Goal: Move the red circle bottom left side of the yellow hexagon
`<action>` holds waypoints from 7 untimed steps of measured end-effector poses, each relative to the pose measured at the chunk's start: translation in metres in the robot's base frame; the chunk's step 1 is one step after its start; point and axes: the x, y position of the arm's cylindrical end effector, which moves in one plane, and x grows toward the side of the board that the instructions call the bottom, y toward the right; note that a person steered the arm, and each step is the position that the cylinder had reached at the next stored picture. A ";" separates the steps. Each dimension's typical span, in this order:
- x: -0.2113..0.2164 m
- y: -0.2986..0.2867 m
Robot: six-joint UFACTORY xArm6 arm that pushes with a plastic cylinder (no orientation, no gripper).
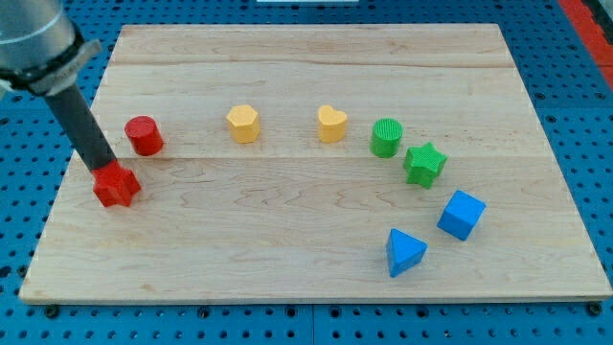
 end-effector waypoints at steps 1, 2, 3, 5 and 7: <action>-0.038 -0.028; -0.079 -0.036; -0.089 0.008; -0.094 0.039; -0.177 0.019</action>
